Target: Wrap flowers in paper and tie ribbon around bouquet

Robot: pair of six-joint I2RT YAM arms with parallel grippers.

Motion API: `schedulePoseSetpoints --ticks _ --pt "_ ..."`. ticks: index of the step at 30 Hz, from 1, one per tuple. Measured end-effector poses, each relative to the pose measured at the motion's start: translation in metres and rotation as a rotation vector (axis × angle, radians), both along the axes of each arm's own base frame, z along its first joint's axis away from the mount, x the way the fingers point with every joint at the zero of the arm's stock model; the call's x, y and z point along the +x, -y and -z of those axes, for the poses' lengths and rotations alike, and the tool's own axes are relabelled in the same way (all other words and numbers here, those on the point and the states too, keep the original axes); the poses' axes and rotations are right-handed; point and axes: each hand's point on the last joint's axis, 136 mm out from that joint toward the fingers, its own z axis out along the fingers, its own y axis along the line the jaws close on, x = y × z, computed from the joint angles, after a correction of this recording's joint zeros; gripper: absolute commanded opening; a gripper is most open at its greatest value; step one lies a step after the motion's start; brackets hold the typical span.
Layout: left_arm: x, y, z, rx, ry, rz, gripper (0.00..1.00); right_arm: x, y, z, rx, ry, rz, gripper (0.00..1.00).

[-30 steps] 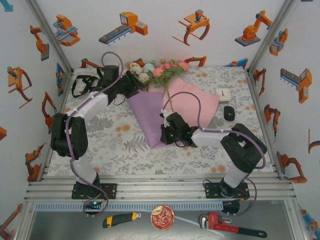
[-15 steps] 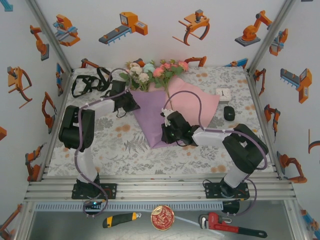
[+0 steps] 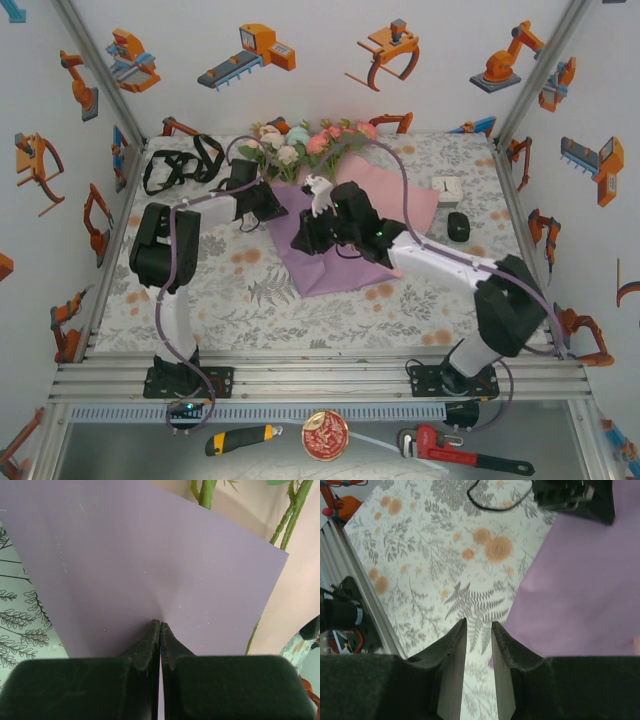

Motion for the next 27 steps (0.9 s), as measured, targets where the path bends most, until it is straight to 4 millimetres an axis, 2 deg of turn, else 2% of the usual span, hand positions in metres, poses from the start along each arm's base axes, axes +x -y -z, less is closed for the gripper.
schedulePoseSetpoints --ticks 2,5,9,12,17,21,24,27 --pt "0.000 0.000 0.003 0.002 -0.006 -0.001 0.10 0.011 -0.008 0.021 -0.024 -0.026 0.017 0.22" --pt "0.002 -0.003 0.005 0.004 -0.009 -0.008 0.11 0.015 -0.005 0.073 -0.119 -0.093 0.038 0.20" --pt "0.022 -0.021 0.004 -0.002 0.001 -0.049 0.14 -0.001 0.015 0.128 -0.247 -0.168 0.036 0.19" --pt "0.048 -0.041 0.002 -0.014 0.018 -0.093 0.15 -0.013 0.028 0.150 -0.295 -0.199 0.031 0.19" --pt "0.084 -0.066 0.004 -0.042 0.037 -0.132 0.16 -0.016 0.032 0.152 -0.291 -0.197 0.036 0.18" --pt "0.098 -0.074 -0.001 -0.065 0.053 -0.137 0.19 -0.019 0.035 0.151 -0.284 -0.197 0.040 0.19" --pt "0.105 -0.076 -0.015 -0.083 0.081 -0.136 0.26 -0.021 0.037 0.148 -0.286 -0.196 0.038 0.22" --pt "0.104 -0.077 -0.040 -0.112 0.116 -0.137 0.33 -0.022 0.039 0.138 -0.283 -0.188 0.036 0.27"
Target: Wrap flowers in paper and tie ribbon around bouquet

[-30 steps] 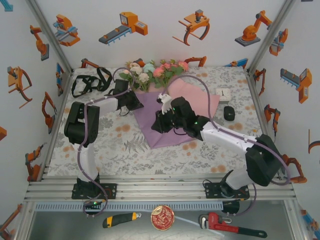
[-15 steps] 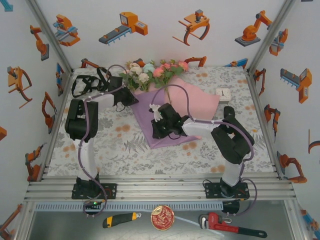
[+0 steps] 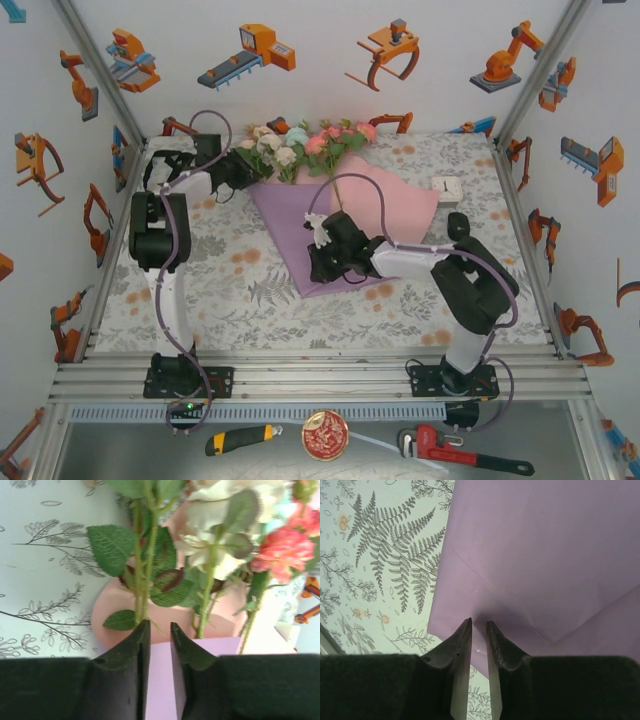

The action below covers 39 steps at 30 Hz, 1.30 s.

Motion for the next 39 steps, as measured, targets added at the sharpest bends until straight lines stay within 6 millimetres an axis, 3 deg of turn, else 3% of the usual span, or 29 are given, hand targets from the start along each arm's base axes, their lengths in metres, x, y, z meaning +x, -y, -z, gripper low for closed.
schedulePoseSetpoints --ticks 2,5,7,9,11,14,16,19,21,24,29,34,39 --pt "-0.011 0.001 -0.026 -0.019 0.036 0.002 0.34 0.000 0.001 -0.009 0.007 0.009 0.001 0.31" --pt "-0.044 0.008 -0.076 -0.030 0.106 0.026 0.34 0.006 0.004 -0.034 0.040 0.047 0.020 0.34" --pt "-0.070 0.021 -0.105 -0.029 0.161 0.065 0.35 0.014 0.011 -0.051 0.063 0.079 0.053 0.38" --pt "-0.099 0.045 -0.118 -0.024 0.196 0.137 0.35 0.027 0.023 -0.068 0.081 0.109 0.106 0.43" --pt "-0.129 0.077 -0.107 -0.023 0.184 0.244 0.35 0.040 0.038 -0.080 0.089 0.130 0.162 0.49" --pt "-0.175 0.125 -0.060 -0.010 0.087 0.418 0.35 0.056 0.065 -0.091 0.079 0.140 0.252 0.60" --pt "-0.206 0.151 -0.028 0.007 0.006 0.524 0.35 0.068 0.091 -0.098 0.080 0.129 0.341 0.85" --pt "-0.235 0.175 -0.004 0.032 -0.052 0.642 0.35 0.089 0.146 -0.105 0.092 0.101 0.519 0.86" --pt "-0.242 0.189 0.002 0.048 -0.057 0.706 0.35 0.103 0.194 -0.101 0.086 0.071 0.662 0.86" --pt "-0.241 0.206 0.002 0.057 -0.032 0.768 0.35 0.110 0.247 -0.084 0.057 0.014 0.812 0.85" --pt "-0.243 0.212 0.016 0.060 -0.050 0.798 0.35 0.116 0.307 -0.044 0.005 -0.099 0.967 0.84" --pt "-0.246 0.212 0.034 0.060 -0.088 0.805 0.35 0.127 0.330 -0.007 -0.037 -0.182 0.993 0.83" --pt "-0.252 0.209 0.049 0.061 -0.115 0.808 0.35 0.166 0.333 0.001 0.017 -0.165 0.948 0.82"
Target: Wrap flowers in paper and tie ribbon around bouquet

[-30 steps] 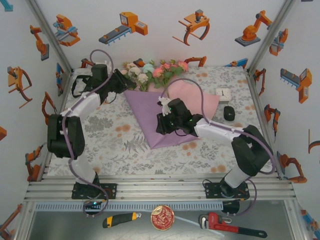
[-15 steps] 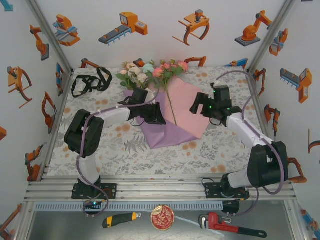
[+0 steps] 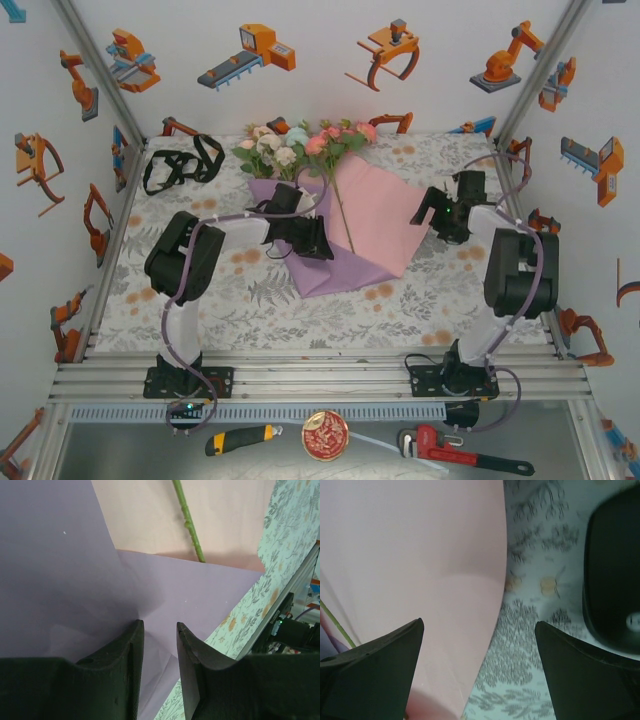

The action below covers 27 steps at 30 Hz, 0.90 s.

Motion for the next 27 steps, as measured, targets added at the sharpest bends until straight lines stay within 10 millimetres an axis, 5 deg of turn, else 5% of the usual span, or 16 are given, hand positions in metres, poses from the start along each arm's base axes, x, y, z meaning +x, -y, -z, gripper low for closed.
schedulePoseSetpoints --ticks 7,16,21,27 --pt "0.000 -0.001 0.001 -0.017 -0.003 -0.004 0.35 0.030 -0.006 0.002 0.048 0.070 -0.033 0.68" --pt "0.003 -0.003 0.001 -0.029 -0.010 -0.013 0.35 0.022 -0.009 -0.002 0.109 0.110 -0.042 0.00" --pt "0.006 -0.007 0.001 -0.031 -0.012 -0.023 0.35 0.016 -0.014 -0.017 0.136 0.136 -0.051 0.00" --pt "0.008 -0.008 0.001 -0.035 -0.010 -0.029 0.35 0.013 -0.027 -0.082 0.189 0.250 -0.050 0.00"
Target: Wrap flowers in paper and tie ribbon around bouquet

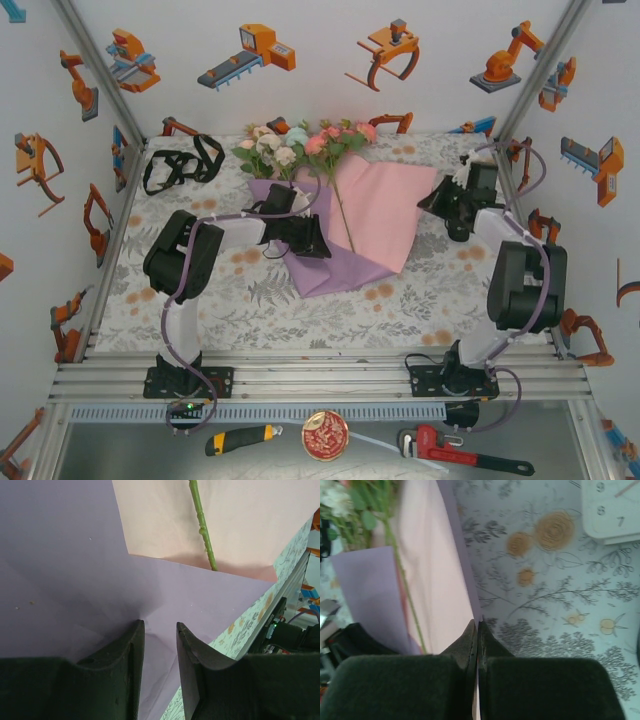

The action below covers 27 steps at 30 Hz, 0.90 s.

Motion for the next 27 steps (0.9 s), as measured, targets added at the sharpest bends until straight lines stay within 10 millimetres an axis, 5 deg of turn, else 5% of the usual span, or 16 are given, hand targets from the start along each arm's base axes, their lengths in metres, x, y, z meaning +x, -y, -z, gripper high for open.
schedulePoseSetpoints --ticks 5,11,13,15,18,24,27 --pt "0.000 0.001 0.001 -0.007 -0.003 0.002 0.35 0.002 -0.031 -0.039 0.096 0.009 -0.024 0.00" --pt "0.000 0.003 0.001 -0.016 -0.009 0.006 0.35 -0.004 -0.100 -0.059 0.210 -0.045 -0.108 0.01" --pt "0.000 0.004 0.001 -0.017 -0.011 0.006 0.35 -0.007 -0.120 -0.060 0.235 -0.055 -0.142 0.36" --pt "0.001 0.004 0.001 -0.017 -0.010 0.006 0.35 -0.010 -0.125 -0.057 0.235 -0.067 -0.157 0.58" --pt "0.001 0.004 0.001 -0.018 -0.012 0.004 0.35 -0.015 -0.115 -0.041 0.181 -0.060 -0.170 0.75" --pt "0.001 0.004 0.001 -0.018 -0.012 0.004 0.34 -0.059 -0.077 0.049 0.144 -0.211 -0.207 0.79" --pt "0.001 0.005 0.001 -0.018 -0.014 0.004 0.34 -0.078 -0.077 0.080 0.186 -0.284 -0.231 0.79"
